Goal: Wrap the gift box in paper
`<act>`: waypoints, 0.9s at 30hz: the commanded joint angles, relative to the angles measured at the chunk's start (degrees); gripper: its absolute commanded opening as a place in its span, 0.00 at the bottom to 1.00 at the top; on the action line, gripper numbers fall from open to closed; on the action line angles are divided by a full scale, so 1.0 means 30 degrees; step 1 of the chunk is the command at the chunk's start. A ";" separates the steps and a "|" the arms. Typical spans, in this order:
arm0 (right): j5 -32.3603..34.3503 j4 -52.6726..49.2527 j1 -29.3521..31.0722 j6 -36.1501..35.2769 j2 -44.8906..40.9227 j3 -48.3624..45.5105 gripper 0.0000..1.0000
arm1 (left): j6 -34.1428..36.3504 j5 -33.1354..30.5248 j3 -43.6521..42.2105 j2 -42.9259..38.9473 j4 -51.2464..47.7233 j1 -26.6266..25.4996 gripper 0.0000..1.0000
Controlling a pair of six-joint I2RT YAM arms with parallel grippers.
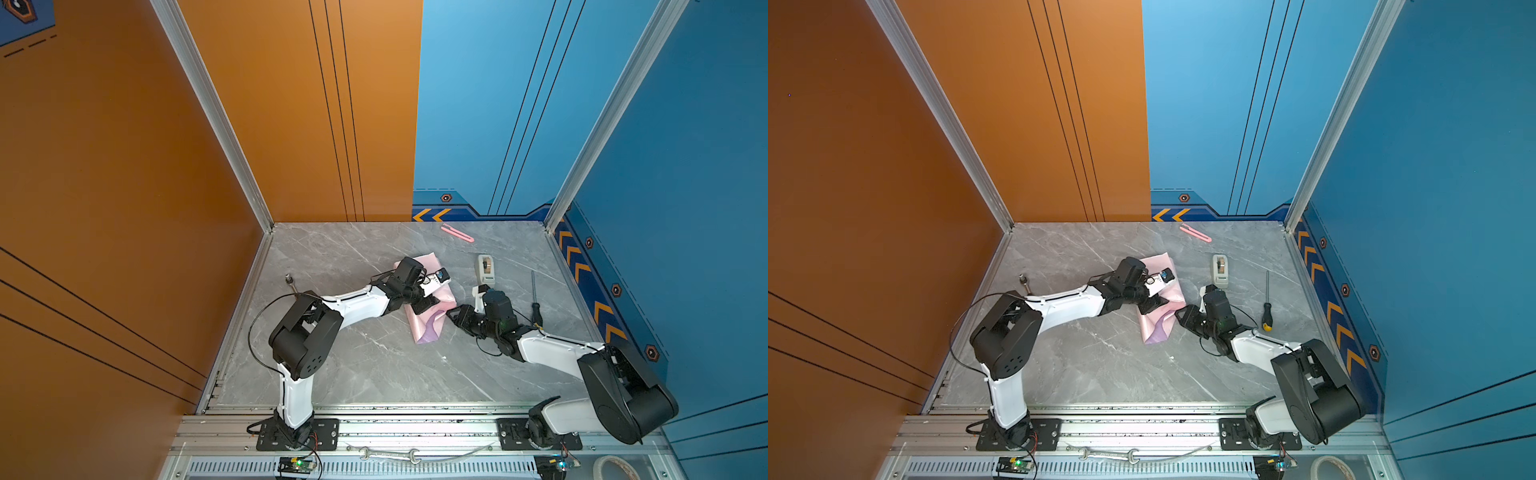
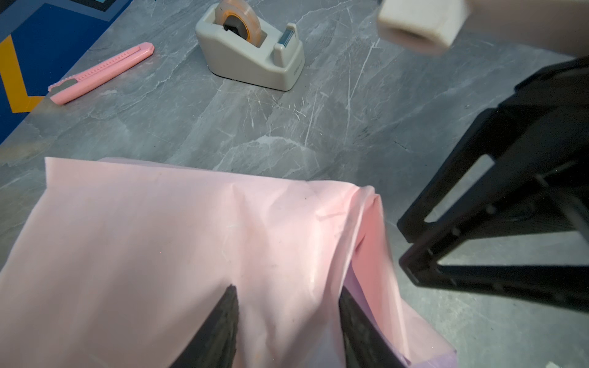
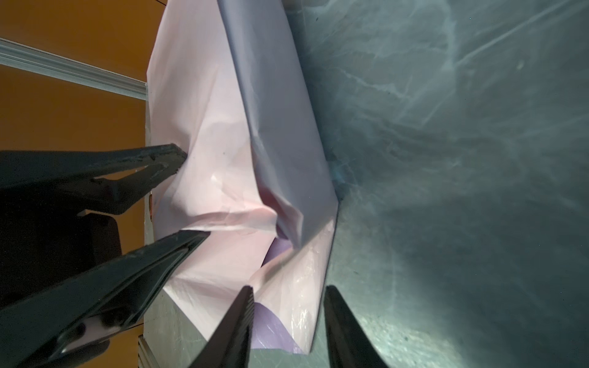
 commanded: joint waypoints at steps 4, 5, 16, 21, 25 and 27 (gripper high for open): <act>-0.0530 0.1343 -0.0052 0.0468 0.0021 -0.0270 0.21 | -0.0313 0.0543 -0.0487 0.0182 -0.1177 0.0069 0.49; -0.0545 0.1423 0.0068 0.0483 0.0164 -0.0200 0.19 | -0.0302 0.0535 -0.0477 0.0173 -0.1166 0.0061 0.49; 0.0660 0.1006 0.1247 0.0298 0.1752 0.1128 0.14 | -0.0185 0.0423 -0.0459 0.0219 -0.1293 0.0065 0.49; 0.1269 0.0777 0.1523 0.0133 0.2061 0.1614 0.17 | -0.0184 0.0403 -0.0421 0.0228 -0.1295 0.0065 0.49; 0.1687 0.0256 0.1625 0.0068 0.2552 0.2067 0.17 | -0.0207 0.0401 -0.0442 0.0284 -0.1321 0.0068 0.49; 0.1789 -0.0041 0.1726 -0.0034 0.2815 0.2280 0.17 | -0.0199 0.0370 -0.0446 0.0277 -0.1312 0.0079 0.49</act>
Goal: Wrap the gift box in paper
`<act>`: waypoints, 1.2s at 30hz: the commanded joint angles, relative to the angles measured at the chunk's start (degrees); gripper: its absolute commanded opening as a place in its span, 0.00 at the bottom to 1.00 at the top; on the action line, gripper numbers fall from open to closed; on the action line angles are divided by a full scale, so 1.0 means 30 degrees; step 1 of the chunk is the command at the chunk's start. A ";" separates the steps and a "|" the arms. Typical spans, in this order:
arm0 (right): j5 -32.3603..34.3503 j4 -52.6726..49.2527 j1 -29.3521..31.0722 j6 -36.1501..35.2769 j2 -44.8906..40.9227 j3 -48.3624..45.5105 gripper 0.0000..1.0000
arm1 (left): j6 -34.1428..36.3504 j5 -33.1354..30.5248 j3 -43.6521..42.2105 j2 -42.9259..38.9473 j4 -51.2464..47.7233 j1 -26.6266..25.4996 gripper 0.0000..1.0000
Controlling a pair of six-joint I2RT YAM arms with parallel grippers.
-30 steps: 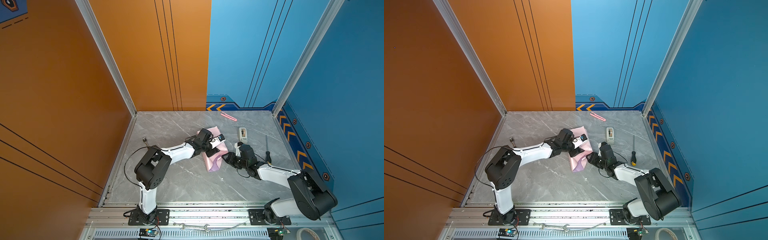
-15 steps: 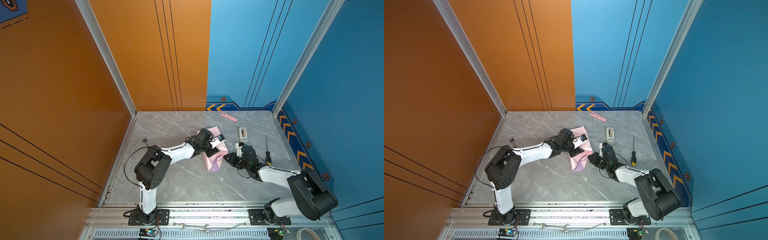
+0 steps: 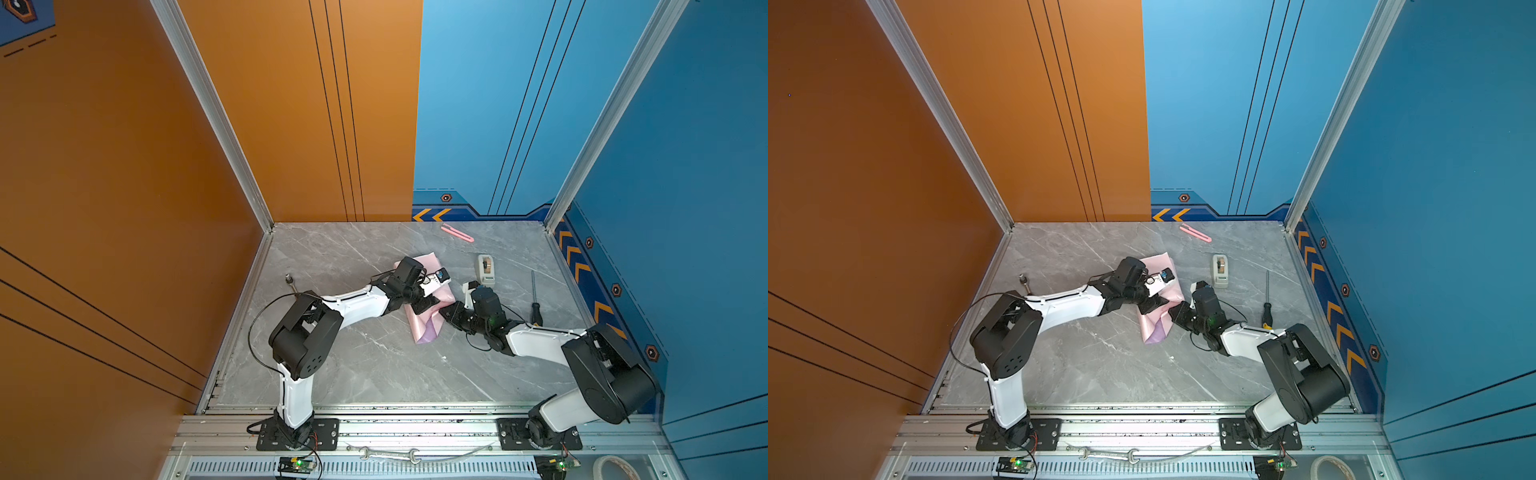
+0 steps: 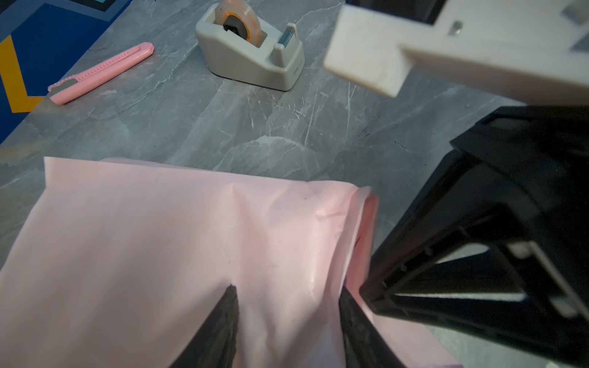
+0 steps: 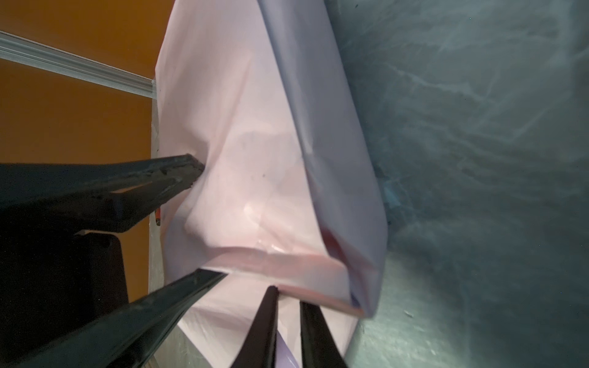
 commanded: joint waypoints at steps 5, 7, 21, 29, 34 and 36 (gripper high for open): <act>0.1137 -0.1502 0.0482 -0.0771 0.0951 0.1087 0.17 | -0.0188 0.0397 -0.0454 0.0303 -0.1316 0.0065 0.49; 0.1203 -0.1572 0.0570 -0.0827 0.1144 0.1205 0.18 | -0.0214 0.0396 -0.0468 0.0290 -0.1278 0.0065 0.49; 0.1600 -0.2050 0.0790 -0.1790 0.1986 0.1802 0.29 | -0.0241 0.0393 -0.0499 0.0329 -0.1239 0.0065 0.49; 0.1903 -0.3549 0.0894 -0.1997 0.2679 0.2463 0.21 | -0.0256 0.0420 -0.0472 0.0369 -0.1267 0.0066 0.49; 0.2604 -0.5113 0.0982 -0.2031 0.2943 0.2601 0.14 | -0.0272 0.0396 -0.0501 0.0364 -0.1254 0.0065 0.49; 0.2809 -0.5431 0.0978 -0.2132 0.2848 0.2517 0.13 | -0.0272 0.0380 -0.0496 0.0361 -0.1238 0.0079 0.49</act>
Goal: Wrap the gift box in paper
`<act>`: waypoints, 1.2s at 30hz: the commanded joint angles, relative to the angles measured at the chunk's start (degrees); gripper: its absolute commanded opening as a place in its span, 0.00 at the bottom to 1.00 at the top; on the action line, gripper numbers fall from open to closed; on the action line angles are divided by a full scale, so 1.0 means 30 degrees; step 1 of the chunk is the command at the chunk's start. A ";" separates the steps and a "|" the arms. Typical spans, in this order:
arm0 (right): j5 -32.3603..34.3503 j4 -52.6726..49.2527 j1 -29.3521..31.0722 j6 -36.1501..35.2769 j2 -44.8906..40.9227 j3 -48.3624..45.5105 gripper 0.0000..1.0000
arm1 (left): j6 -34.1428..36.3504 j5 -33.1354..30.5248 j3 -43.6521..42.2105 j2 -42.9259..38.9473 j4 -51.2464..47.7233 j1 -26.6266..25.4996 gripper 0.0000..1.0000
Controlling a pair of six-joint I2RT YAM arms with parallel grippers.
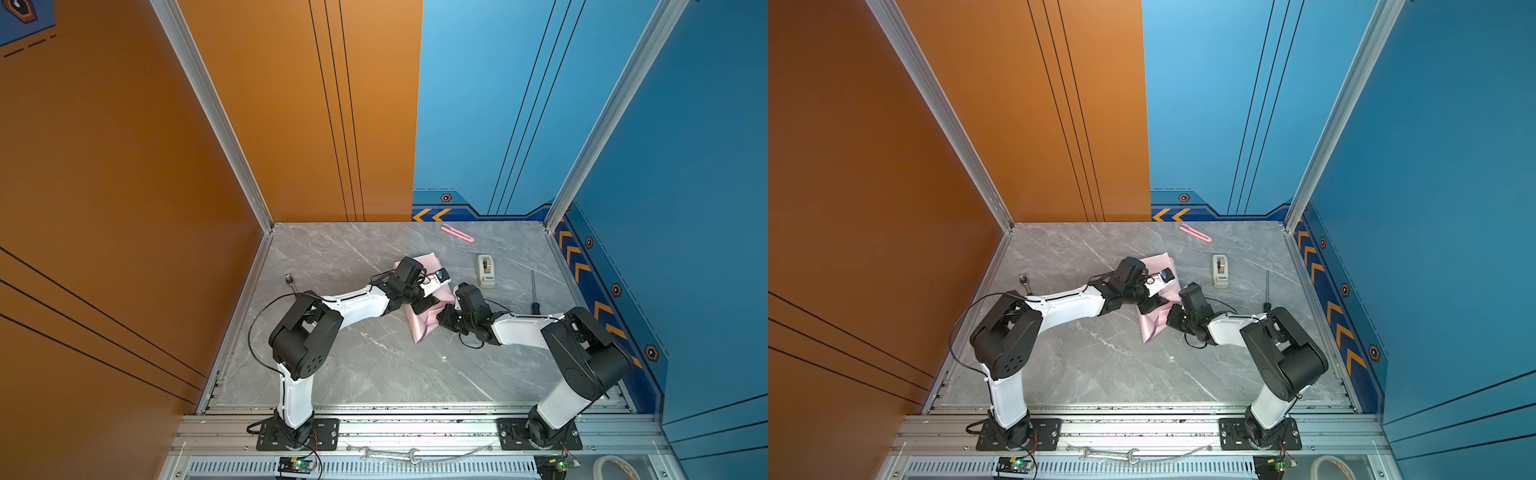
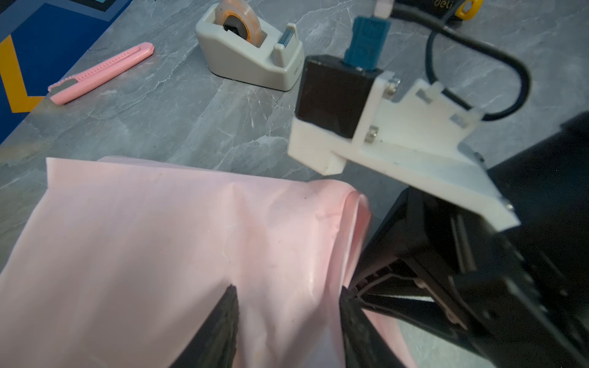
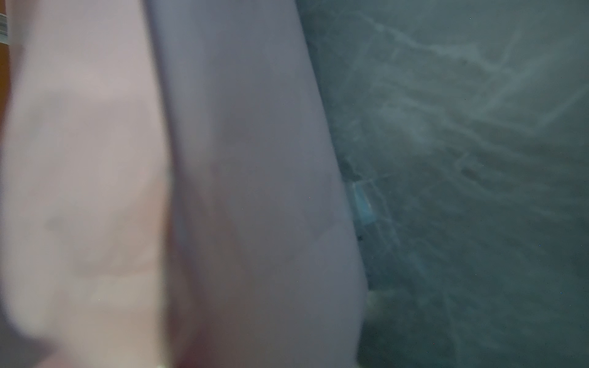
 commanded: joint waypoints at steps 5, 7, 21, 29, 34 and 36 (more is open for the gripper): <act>0.0199 -0.0591 -0.0017 -0.0434 -0.0531 -0.0279 0.20 | -0.0271 0.0432 -0.0501 0.0356 -0.1205 0.0068 0.49; 0.0023 -0.0161 -0.0060 -0.0487 -0.0879 -0.0251 0.28 | -0.0265 0.0421 -0.0505 0.0350 -0.1213 0.0066 0.49; -0.1279 -0.1197 -0.0024 -0.0628 -0.0256 0.0289 0.21 | -0.0272 0.0451 -0.0484 0.0339 -0.1199 0.0065 0.49; -0.1581 -0.4393 0.0349 -0.1973 -0.0052 0.0756 0.16 | -0.0264 0.0400 -0.0501 0.0354 -0.1168 0.0067 0.49; -0.1693 -0.5820 0.0507 -0.2782 -0.0371 0.0802 0.15 | -0.0272 0.0372 -0.0479 0.0344 -0.1179 0.0093 0.49; -0.1834 -0.6083 0.0582 -0.2970 -0.0495 0.0753 0.15 | -0.0272 0.0364 -0.0500 0.0335 -0.1172 0.0094 0.49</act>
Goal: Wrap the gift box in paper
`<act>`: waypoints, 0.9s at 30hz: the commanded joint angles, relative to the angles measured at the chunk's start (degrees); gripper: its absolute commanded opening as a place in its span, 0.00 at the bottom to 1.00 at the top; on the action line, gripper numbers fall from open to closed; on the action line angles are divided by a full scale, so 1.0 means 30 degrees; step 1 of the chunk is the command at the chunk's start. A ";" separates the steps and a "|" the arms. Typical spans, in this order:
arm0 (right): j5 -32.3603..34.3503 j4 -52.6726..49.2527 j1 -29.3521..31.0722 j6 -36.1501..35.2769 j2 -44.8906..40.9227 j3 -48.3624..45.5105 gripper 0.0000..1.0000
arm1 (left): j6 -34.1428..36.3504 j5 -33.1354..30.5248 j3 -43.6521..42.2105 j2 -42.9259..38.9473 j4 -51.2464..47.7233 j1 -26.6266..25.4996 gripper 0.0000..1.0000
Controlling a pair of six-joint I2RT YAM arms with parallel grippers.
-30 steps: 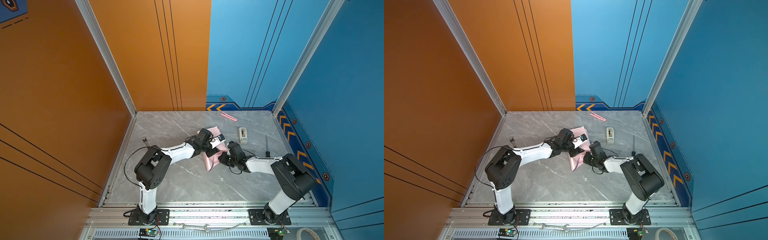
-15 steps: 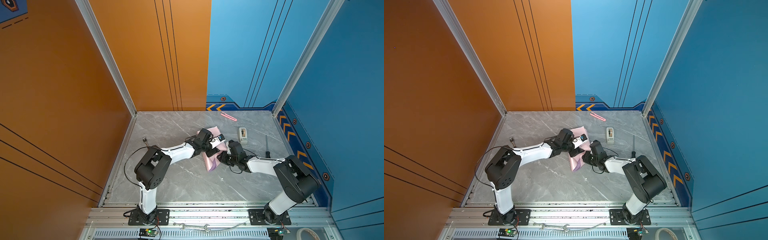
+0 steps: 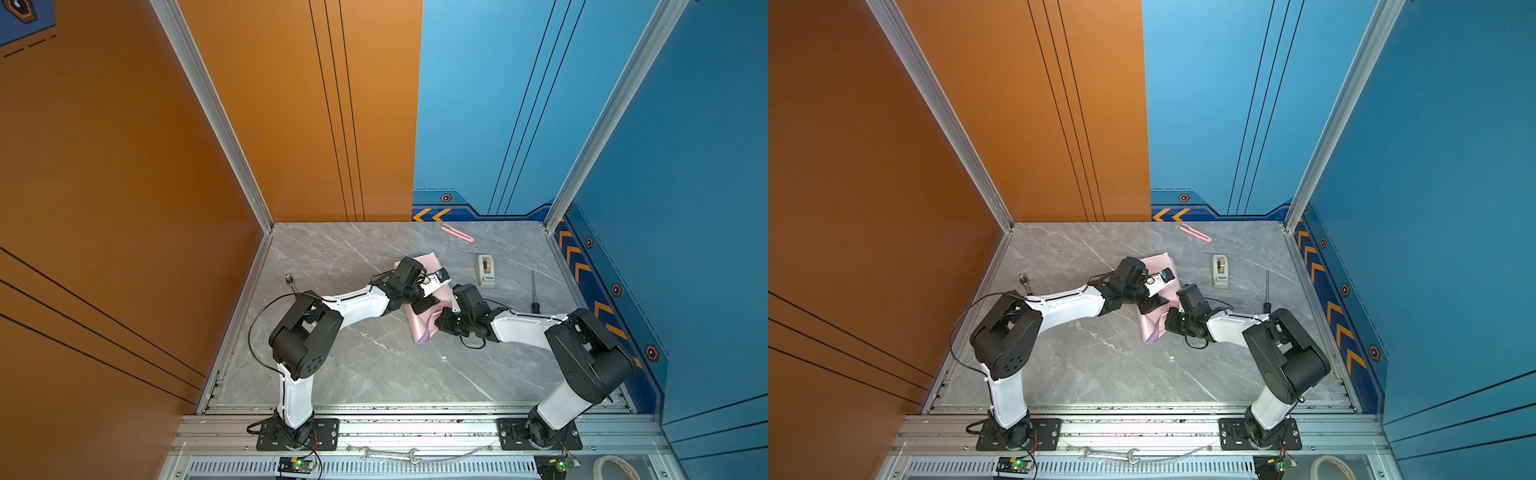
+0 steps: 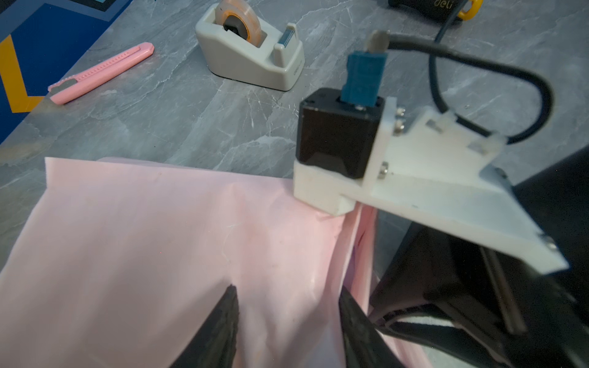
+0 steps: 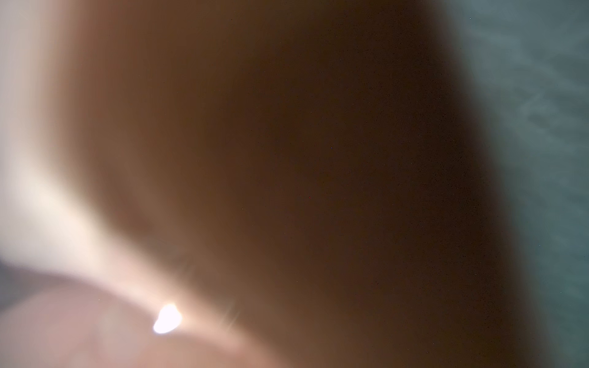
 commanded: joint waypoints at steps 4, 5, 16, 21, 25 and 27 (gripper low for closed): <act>-0.0696 -0.2949 0.0560 -0.1013 -0.0076 -0.0222 0.15 | -0.0274 0.0367 -0.0472 0.0337 -0.1183 0.0094 0.49; -0.0812 -0.2949 0.0678 -0.1041 -0.0051 -0.0252 0.15 | -0.0288 0.0367 -0.0479 0.0316 -0.1168 0.0094 0.49; -0.1231 -0.4625 0.0811 -0.1620 -0.2646 -0.0800 0.21 | -0.0338 0.0450 -0.0518 0.0312 -0.1142 0.0072 0.49; -0.2062 -0.4691 -0.1389 -0.1123 -0.4813 -0.0846 0.39 | -0.0434 0.0513 -0.0477 0.0281 -0.1092 0.0035 0.49; -0.3606 -0.3531 -0.3632 0.0400 -0.5144 -0.0771 0.44 | -0.0397 0.0492 -0.0501 0.0216 -0.1136 0.0037 0.49; -0.3519 -0.3758 -0.3922 0.0445 -0.4921 -0.0261 0.42 | -0.0361 0.0441 -0.0501 0.0204 -0.1157 0.0038 0.49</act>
